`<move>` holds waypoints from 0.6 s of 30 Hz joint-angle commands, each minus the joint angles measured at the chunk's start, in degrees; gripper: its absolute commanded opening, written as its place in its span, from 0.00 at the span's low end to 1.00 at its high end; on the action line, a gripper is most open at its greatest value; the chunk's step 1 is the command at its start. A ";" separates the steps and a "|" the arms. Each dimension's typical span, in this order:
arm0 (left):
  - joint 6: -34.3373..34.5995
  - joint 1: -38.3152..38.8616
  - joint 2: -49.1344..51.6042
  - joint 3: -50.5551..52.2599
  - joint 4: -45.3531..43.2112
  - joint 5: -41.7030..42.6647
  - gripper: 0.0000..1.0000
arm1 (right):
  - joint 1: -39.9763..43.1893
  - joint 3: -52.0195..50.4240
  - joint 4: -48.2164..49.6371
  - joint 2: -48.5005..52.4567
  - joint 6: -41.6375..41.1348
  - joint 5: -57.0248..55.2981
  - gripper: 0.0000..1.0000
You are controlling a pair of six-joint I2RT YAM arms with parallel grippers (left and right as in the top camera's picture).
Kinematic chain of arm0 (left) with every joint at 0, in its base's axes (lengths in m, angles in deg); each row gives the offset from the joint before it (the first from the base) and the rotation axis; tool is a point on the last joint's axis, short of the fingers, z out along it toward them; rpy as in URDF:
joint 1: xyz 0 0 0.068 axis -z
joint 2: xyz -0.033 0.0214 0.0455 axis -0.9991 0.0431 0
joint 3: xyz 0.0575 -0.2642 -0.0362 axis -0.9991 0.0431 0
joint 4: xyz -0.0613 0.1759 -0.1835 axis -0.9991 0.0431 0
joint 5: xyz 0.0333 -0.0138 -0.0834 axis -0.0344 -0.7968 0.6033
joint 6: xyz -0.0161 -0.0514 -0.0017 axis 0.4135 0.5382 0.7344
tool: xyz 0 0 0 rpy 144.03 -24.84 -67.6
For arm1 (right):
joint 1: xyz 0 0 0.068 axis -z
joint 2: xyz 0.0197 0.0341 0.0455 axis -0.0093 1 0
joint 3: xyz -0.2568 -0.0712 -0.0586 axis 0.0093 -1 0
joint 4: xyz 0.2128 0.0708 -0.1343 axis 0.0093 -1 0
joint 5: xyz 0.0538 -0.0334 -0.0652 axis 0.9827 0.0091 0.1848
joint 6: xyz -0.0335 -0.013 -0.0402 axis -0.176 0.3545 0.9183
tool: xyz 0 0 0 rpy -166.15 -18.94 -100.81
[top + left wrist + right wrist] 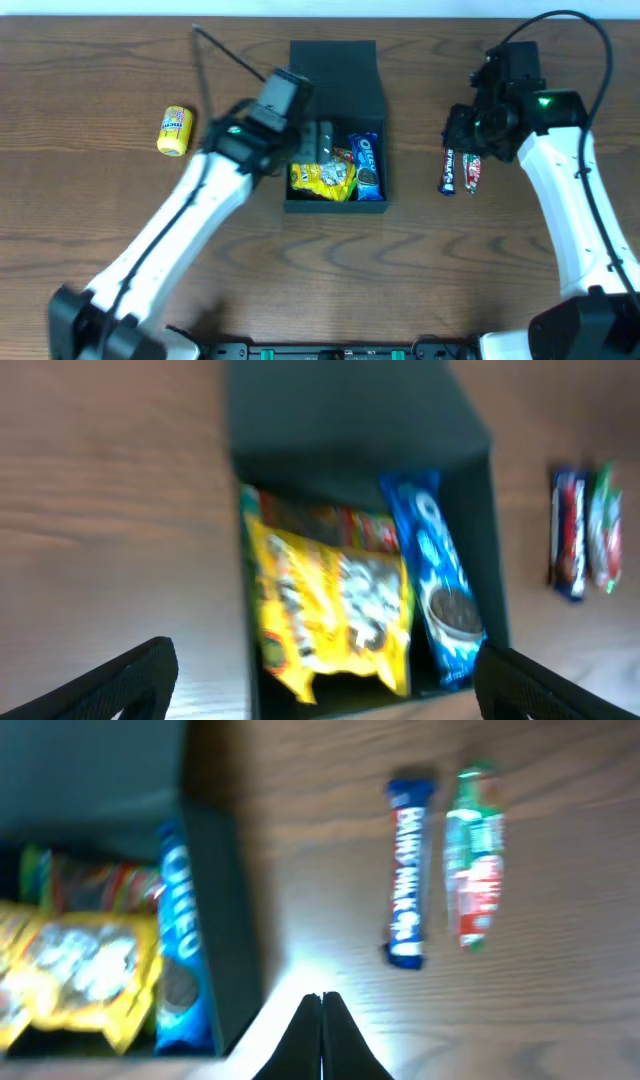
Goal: Pack container
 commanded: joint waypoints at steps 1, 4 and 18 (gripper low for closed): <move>-0.17 -5.16 -4.85 -1.86 0.07 -2.29 0.95 | -6.73 -0.59 0.04 0.28 4.63 4.24 0.02; -0.20 -9.84 -7.21 -1.86 0.37 -1.84 0.95 | -12.46 -1.88 0.31 1.18 4.68 2.97 0.01; -0.22 -14.21 -8.11 -1.86 2.21 0.66 0.95 | -20.24 -8.46 4.87 13.57 4.33 4.07 0.01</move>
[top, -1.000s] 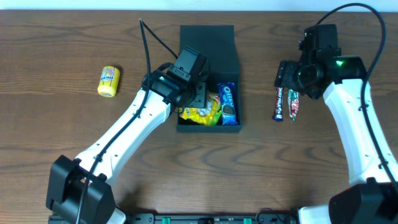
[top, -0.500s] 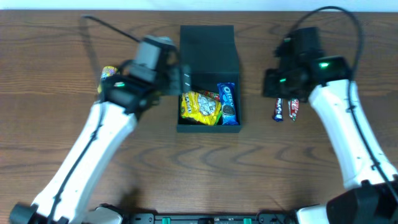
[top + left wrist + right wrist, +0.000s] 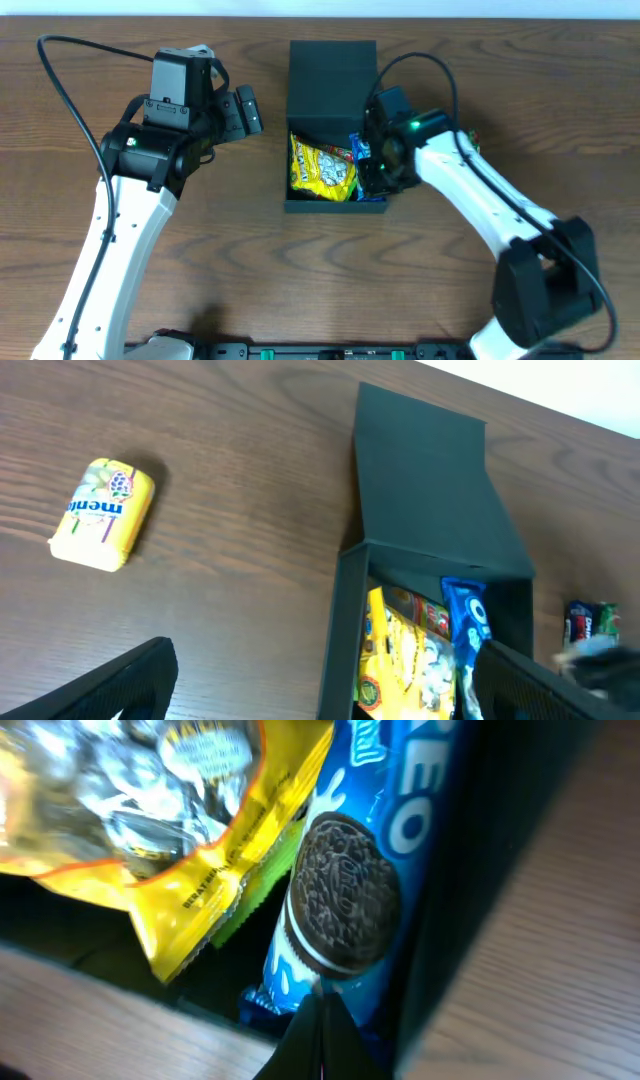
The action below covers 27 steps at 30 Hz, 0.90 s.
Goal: Pack container
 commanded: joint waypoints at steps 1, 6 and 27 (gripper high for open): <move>-0.20 -0.22 -0.07 -1.20 0.35 0.39 0.95 | -1.09 -0.37 0.48 2.99 1.18 0.46 0.01; -0.22 -0.22 -0.07 -1.20 1.03 0.37 0.95 | -1.03 -0.37 1.44 5.81 1.18 0.44 0.01; -1.38 -1.38 -2.86 -1.20 -0.28 0.37 0.95 | -5.20 6.73 15.65 7.65 5.25 16.11 0.01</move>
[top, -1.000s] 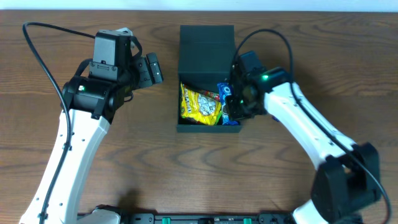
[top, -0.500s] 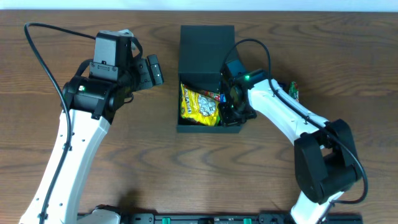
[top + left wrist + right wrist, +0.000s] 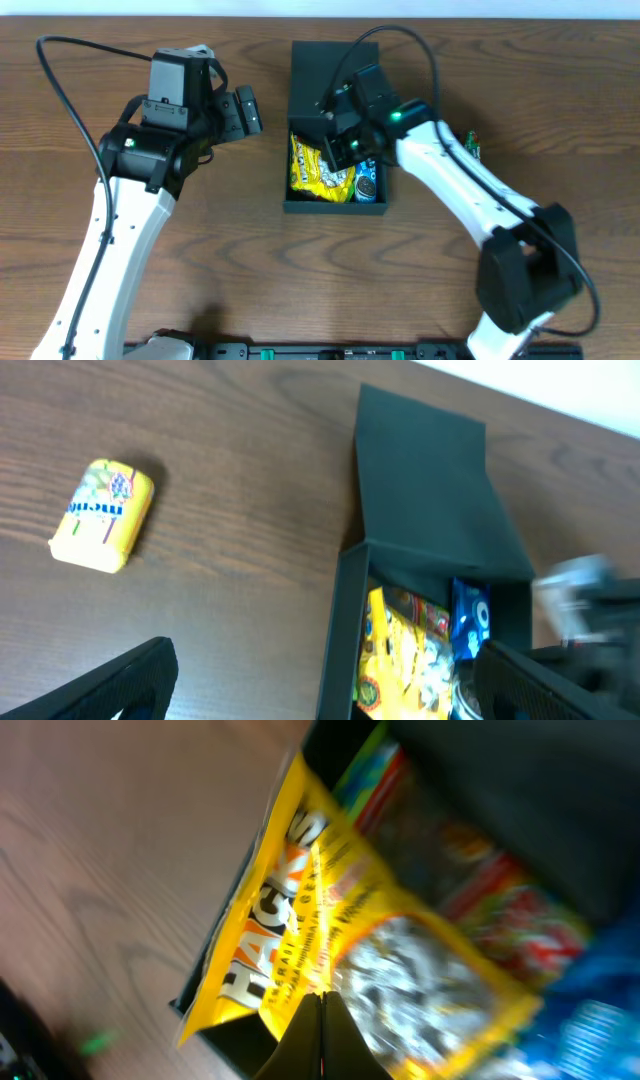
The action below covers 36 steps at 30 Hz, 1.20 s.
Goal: Pack container
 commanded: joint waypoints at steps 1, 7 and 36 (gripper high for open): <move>-1.46 -1.53 -3.06 -1.20 -0.13 -0.09 0.95 | -2.86 -0.17 0.52 4.76 1.27 2.71 0.01; -1.88 -2.43 -3.67 -1.20 1.16 -0.11 0.95 | -4.42 -0.15 0.98 8.48 2.29 2.69 0.01; -4.46 -3.98 -0.96 -1.18 2.67 -3.54 0.95 | -2.34 1.86 -1.99 10.12 7.23 0.50 0.01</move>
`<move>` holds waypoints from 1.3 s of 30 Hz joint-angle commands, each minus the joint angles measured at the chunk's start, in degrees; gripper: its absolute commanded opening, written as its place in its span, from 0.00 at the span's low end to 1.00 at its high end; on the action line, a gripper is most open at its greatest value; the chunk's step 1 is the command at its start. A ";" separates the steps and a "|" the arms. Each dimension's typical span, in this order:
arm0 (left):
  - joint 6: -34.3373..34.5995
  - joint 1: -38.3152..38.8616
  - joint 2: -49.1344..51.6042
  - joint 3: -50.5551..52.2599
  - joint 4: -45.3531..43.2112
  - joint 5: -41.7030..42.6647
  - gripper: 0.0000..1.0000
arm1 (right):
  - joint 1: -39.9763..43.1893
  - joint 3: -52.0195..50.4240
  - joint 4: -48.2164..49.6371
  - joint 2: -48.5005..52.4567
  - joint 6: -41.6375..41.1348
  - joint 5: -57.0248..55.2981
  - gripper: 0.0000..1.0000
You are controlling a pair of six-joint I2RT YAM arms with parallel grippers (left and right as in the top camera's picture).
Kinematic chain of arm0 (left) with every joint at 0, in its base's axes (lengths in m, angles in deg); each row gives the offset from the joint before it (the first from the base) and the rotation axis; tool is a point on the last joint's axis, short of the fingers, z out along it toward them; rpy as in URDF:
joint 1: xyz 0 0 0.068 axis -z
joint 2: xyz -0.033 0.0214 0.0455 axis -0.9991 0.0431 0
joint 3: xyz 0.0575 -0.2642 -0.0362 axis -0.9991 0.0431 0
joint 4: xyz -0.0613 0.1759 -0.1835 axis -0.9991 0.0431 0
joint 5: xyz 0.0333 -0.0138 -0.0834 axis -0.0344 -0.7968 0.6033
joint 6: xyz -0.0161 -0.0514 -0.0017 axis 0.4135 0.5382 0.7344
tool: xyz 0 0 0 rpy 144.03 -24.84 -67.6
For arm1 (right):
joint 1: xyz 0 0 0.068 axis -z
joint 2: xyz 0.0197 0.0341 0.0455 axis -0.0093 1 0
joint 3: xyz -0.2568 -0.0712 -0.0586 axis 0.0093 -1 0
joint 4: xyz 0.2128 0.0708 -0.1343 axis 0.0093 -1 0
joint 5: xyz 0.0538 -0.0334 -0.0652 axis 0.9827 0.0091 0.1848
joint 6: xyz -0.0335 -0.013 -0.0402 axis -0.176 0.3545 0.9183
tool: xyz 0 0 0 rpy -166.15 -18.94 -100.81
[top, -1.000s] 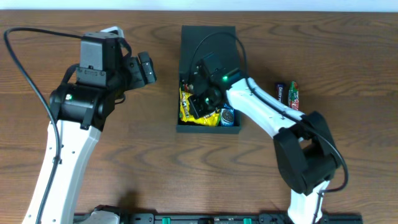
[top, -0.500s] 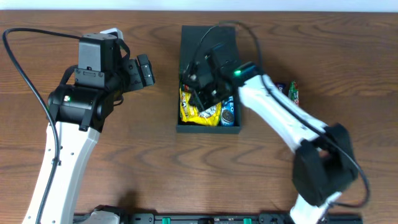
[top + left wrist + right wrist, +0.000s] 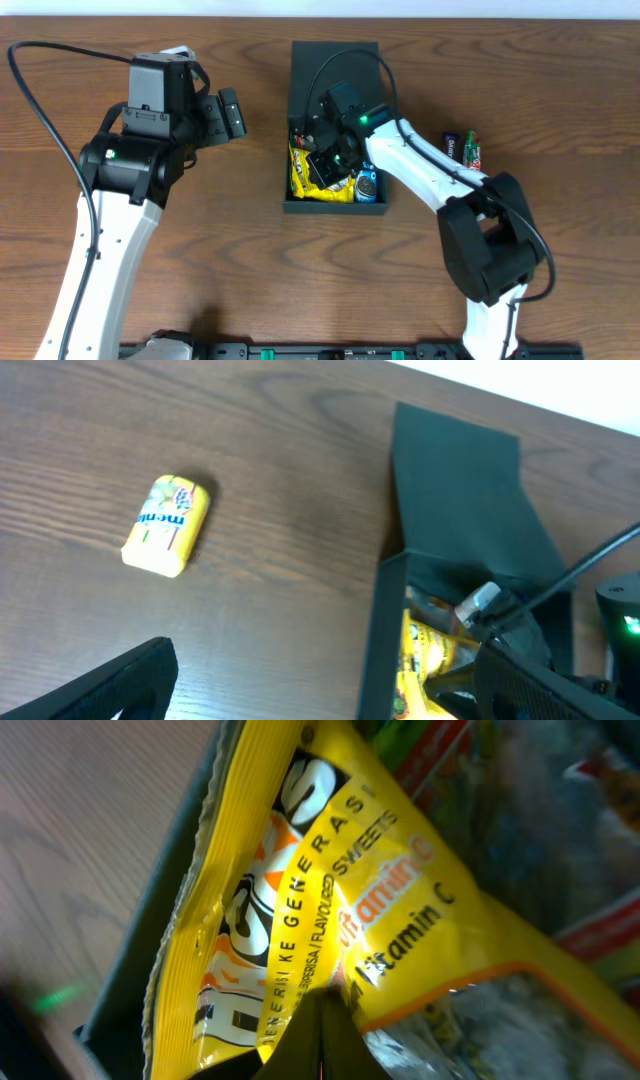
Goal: Pack container
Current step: 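Grasp the yellow Mentos roll with the left gripper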
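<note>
The black container [image 3: 335, 207] stands at the table's middle with its lid [image 3: 335, 65] folded back. It holds a yellow sweets bag [image 3: 300, 880], a blue Oreo pack [image 3: 368, 185] and a red-green packet under the bag. My right gripper [image 3: 322, 998] is shut inside the container [image 3: 455, 480], its tip against the yellow bag [image 3: 305, 180]. A yellow Mentos box [image 3: 166, 526] lies on the table to the container's left. My left gripper [image 3: 320, 695] hangs open above the table between them, holding nothing. In the overhead view my left arm hides the Mentos box.
Two candy bars, one blue [image 3: 452, 147] and one green-red [image 3: 472, 150], lie side by side right of the container. My right arm [image 3: 420, 175] reaches across the container's right wall. A cable [image 3: 590, 565] crosses above the lid.
My right gripper has shifted toward the container's left side and now touches the yellow bag's printed end. My left arm has moved a little to the left; its gripper stays open.
First my left gripper hung open over the container and my right gripper was shut above the two candy bars. Then the left arm stood back at the upper left, while the right gripper was at the Oreo pack, then over the yellow bag, now against it.
</note>
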 commanded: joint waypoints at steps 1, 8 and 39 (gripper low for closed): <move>-1.05 -2.14 1.92 -1.18 0.63 -0.72 0.95 | -0.09 -0.04 0.09 0.31 0.87 -1.33 0.01; -10.93 -4.22 10.01 -1.18 -0.02 -8.17 0.95 | 1.42 6.95 -3.52 -7.32 2.84 6.56 0.01; -32.79 -16.41 42.58 -1.18 -19.89 0.24 0.95 | 16.83 7.74 -8.94 -19.15 4.48 -3.96 0.90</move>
